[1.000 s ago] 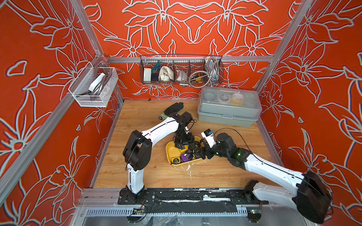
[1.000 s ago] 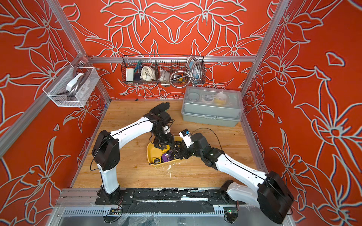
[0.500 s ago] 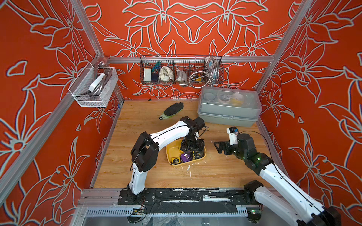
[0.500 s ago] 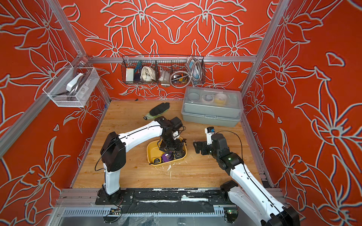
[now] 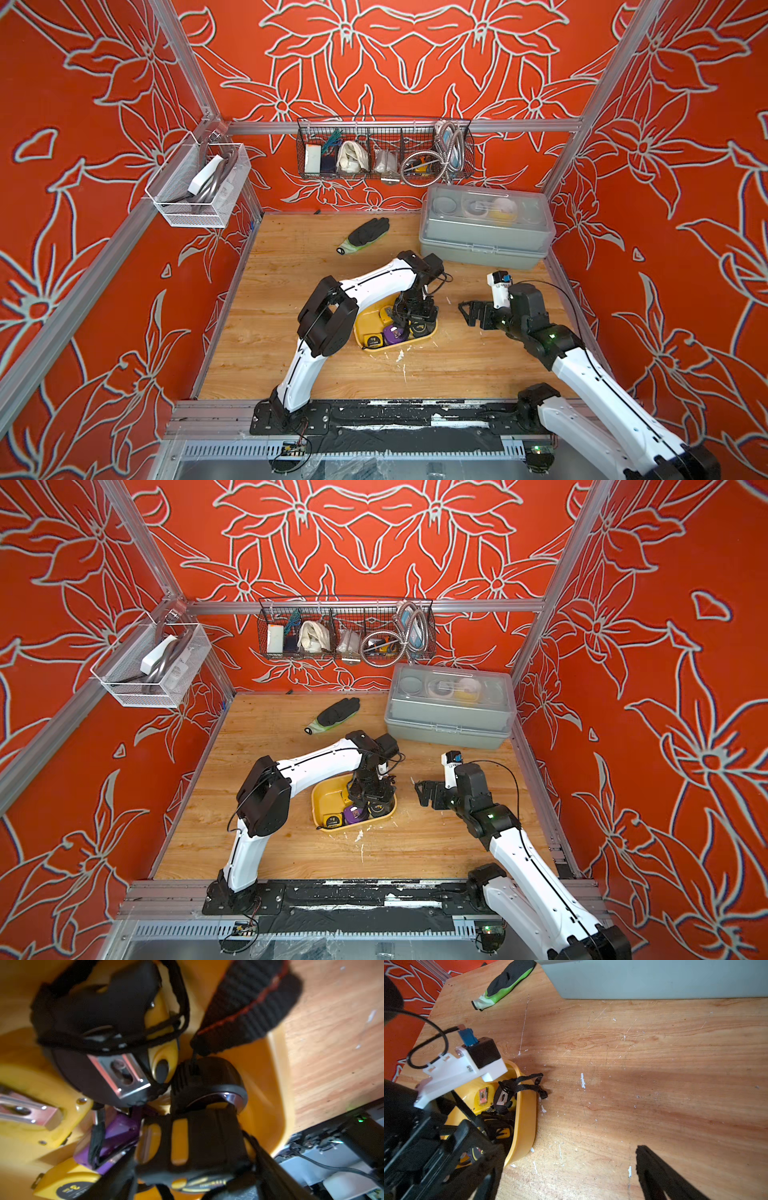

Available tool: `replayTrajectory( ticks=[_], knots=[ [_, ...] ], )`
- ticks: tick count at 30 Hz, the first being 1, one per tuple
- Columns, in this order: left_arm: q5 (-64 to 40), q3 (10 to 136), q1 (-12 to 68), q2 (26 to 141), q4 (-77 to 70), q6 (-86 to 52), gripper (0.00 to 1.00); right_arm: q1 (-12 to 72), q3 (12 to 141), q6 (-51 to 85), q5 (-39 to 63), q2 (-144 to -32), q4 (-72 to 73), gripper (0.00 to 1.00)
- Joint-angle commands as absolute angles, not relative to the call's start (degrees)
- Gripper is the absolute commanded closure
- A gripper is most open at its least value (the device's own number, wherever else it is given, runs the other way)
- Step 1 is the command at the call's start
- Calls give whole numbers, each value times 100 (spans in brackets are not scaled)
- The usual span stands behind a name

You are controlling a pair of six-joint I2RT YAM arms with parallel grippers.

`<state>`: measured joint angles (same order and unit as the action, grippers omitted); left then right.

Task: Take the tape measure out of the storage box
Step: Pick up the tape measure from the storage box, then place the tape measure at the center of the board.

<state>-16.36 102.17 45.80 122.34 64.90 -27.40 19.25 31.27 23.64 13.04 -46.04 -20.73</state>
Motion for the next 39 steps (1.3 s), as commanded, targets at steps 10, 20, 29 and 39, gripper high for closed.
replayTrajectory(
  ticks=[10,20,29,39],
  knots=[
    [-1281,10279,4597,12359,6583,-2723,52,1859,3057,2220,2250,-4712,-1870,3],
    [-1811,10360,4104,11538,6593,-2818,67,1889,1875,2810,3663,-4046,-218,7],
    [-3272,10023,3589,10949,6262,-3034,68,2395,1669,2825,4145,-4359,1343,10],
    [-3925,9828,3419,10753,5909,-3330,69,3312,2424,3246,3813,-6111,2988,13]
  ],
)
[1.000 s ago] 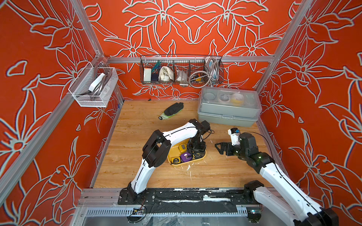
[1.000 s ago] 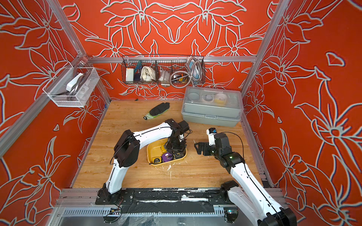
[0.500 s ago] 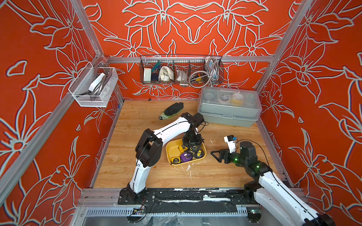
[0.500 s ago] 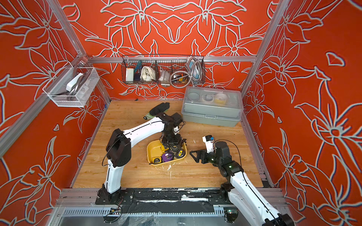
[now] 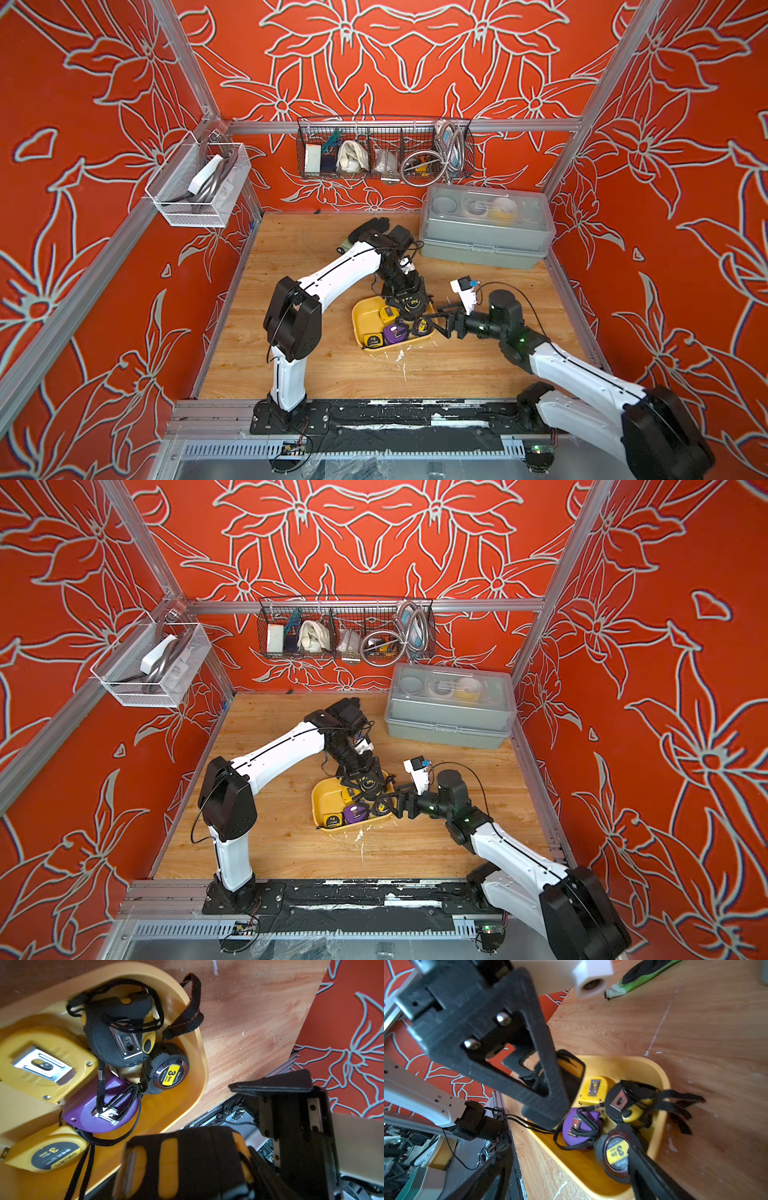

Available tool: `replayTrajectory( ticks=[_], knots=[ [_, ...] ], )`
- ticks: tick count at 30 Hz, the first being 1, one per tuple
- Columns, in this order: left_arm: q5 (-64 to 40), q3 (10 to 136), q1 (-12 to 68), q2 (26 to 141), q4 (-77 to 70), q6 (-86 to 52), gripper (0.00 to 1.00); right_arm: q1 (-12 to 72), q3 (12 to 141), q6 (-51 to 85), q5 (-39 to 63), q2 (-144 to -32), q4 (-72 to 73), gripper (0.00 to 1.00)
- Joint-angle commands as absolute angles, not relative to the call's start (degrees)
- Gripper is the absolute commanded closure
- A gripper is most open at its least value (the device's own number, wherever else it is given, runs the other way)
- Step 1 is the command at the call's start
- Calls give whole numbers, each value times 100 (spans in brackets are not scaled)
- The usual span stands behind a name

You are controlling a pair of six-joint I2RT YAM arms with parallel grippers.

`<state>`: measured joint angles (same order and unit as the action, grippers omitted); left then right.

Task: Take the tape measure out of the storage box
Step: Place the tape measure at the center of the board.

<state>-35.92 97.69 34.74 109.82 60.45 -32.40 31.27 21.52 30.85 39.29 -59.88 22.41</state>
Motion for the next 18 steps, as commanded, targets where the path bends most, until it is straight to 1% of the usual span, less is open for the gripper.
replayTrajectory(
  ticks=[1,8,10,13,14,16,18],
  knots=[
    [-3912,9832,3419,10756,5908,-3327,69,3323,2426,3348,3766,-6172,3120,14],
    [-3929,9792,3410,10724,5669,-3549,69,3357,2492,3720,3709,-6523,3545,17],
    [-3914,9792,3410,10706,5612,-3627,69,3373,2600,3788,3614,-6661,3557,20],
    [-3924,9791,3410,10688,5518,-3716,69,3418,2733,3906,3499,-6878,3698,31],
    [-3945,9784,3410,10688,5478,-3740,69,3426,2725,3982,3473,-6941,3867,36],
    [-3946,9782,3410,10686,5458,-3762,69,3434,2781,4150,3399,-7092,4088,50],
    [-3939,9737,3410,10663,5450,-3779,69,3460,2868,4174,3345,-7187,4096,59]
  ],
)
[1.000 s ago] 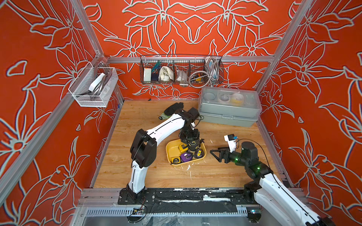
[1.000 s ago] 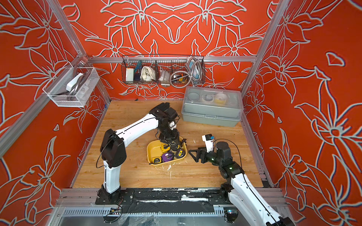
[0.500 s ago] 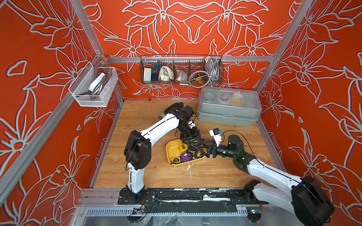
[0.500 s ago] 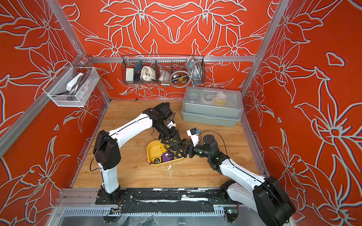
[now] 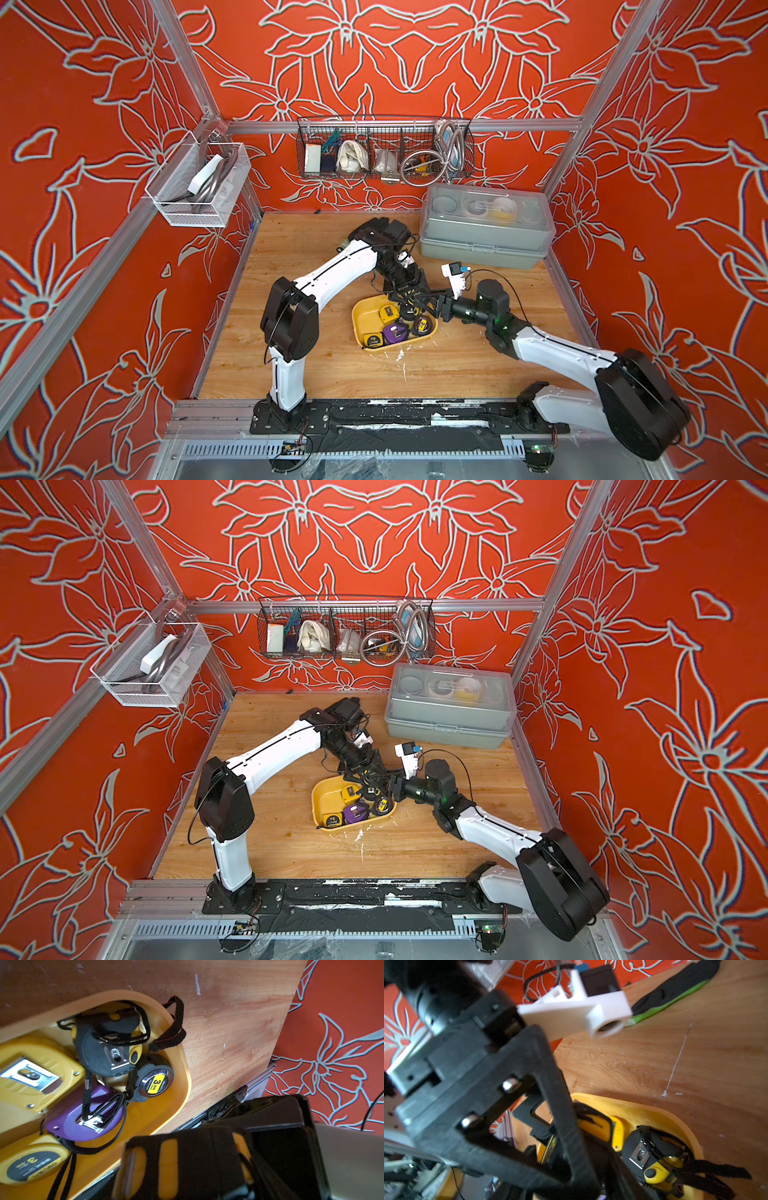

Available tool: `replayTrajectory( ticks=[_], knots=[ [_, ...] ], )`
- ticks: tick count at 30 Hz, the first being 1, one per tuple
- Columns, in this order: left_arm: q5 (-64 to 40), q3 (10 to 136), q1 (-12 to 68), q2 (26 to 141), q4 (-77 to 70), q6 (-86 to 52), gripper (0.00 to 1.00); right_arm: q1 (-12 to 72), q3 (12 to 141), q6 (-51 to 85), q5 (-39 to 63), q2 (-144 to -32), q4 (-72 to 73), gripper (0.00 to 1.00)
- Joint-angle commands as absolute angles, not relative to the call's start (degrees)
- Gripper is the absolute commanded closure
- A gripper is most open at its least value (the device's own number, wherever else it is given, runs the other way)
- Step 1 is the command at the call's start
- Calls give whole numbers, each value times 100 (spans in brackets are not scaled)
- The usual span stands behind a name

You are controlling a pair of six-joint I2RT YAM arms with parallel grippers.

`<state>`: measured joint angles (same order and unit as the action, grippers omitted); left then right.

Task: Take the tape measure out of the storage box
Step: Place the tape measure at the center of the board.

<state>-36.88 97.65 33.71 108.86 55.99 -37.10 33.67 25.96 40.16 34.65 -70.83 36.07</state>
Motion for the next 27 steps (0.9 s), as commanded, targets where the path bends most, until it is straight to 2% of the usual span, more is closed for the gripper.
replayTrajectory(
  ticks=[1,5,7,8,10,12,15,17,21,24,27],
  knots=[
    [-3929,9706,3410,10655,5420,-3787,69,3479,2893,4157,3302,-7218,4075,64],
    [-3979,9599,3410,10624,5358,-3802,67,3507,2972,4083,3272,-7295,3929,80],
    [-3990,9598,3410,10619,5354,-3757,61,3516,2979,4061,3274,-7304,3918,88],
    [-3969,9605,3410,10618,5361,-3729,55,3515,2986,4040,3299,-7304,3884,89],
    [-3827,9658,3401,10563,5357,-3608,31,3516,3047,3971,3291,-7293,3654,92],
    [-3432,9863,3361,10482,5507,-3444,13,3507,3037,3872,3204,-7193,3328,93],
    [-2647,10248,3257,10279,5783,-3127,1,3318,3014,3801,3189,-6957,2699,94],
    [-2096,10503,3201,10199,6065,-2845,0,2981,2900,3945,3293,-6750,2464,94],
    [-1232,10725,3197,10289,6785,-2321,0,1733,2646,4113,3448,-6011,1742,94],
    [-1083,10253,3191,10393,6899,-2199,1,811,2793,3823,3547,-5700,710,94],
    [-1087,9589,3190,10528,6668,-2206,0,-17,2763,3791,3917,-5984,468,94]
  ],
)
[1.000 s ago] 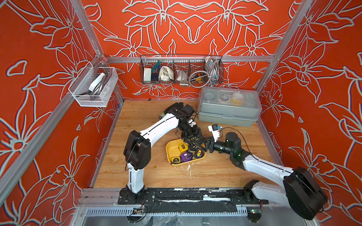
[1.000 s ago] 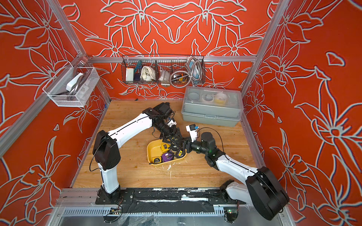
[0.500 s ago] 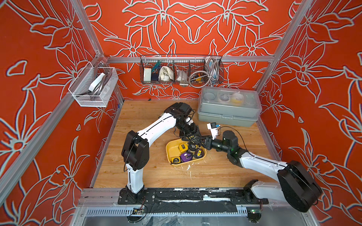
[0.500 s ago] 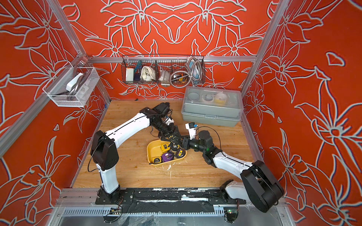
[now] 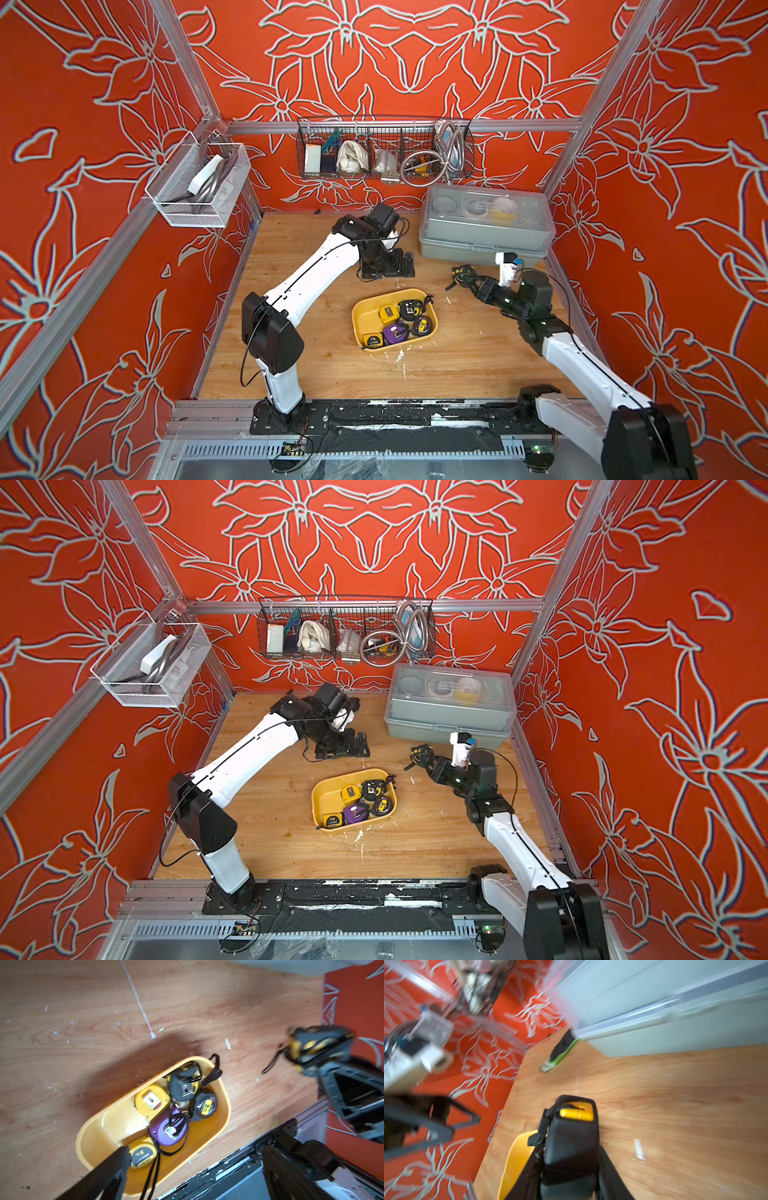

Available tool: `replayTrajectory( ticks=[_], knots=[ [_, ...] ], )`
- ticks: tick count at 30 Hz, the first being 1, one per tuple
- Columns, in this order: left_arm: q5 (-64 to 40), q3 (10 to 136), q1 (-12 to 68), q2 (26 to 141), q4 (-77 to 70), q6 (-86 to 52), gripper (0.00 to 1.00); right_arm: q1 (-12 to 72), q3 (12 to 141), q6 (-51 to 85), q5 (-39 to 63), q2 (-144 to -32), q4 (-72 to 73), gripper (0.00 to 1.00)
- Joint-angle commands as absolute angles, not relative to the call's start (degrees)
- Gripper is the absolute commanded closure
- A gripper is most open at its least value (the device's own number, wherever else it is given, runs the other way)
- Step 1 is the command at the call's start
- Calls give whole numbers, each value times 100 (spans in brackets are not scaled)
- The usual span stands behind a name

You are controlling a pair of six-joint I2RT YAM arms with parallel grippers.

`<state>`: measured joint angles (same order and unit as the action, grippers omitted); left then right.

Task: Take the tape measure out of the storage box
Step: Place the tape measure at the center of the board.

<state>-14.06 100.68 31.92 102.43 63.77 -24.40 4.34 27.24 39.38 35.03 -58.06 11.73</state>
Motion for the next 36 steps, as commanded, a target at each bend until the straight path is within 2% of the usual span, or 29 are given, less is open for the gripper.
replayTrajectory(
  ticks=[1,7,13,15,18,19,20,25,29,36],
  knots=[
    [-1093,9419,3192,10578,6598,-2240,0,-227,2721,3842,4045,-6165,581,94],
    [-1013,9096,3195,10847,6443,-2395,1,-597,2801,3823,4611,-7460,1017,91],
    [-1128,9000,3199,11161,6404,-2518,0,-599,2944,3391,4345,-7905,704,91],
    [-1314,8885,3175,11274,6217,-2655,1,-603,2888,3408,4225,-7999,746,86],
    [-1393,8886,3173,11451,6138,-2792,0,-606,2719,3571,4151,-8111,958,85],
    [-1352,8898,3173,11485,6127,-2831,0,-599,2682,3561,4108,-8129,965,82],
    [-1284,8916,3173,11512,6119,-2867,0,-604,2659,3535,4089,-8139,967,74],
    [-1094,9002,3173,11695,6117,-2909,0,-603,2739,3248,3970,-7776,552,23],
    [-1037,8967,3173,11848,6050,-3049,0,-598,3003,2846,3422,-7070,-270,0],
    [-821,8913,3173,12090,5883,-3230,0,-606,3210,2609,3414,-6333,-806,0]
  ],
)
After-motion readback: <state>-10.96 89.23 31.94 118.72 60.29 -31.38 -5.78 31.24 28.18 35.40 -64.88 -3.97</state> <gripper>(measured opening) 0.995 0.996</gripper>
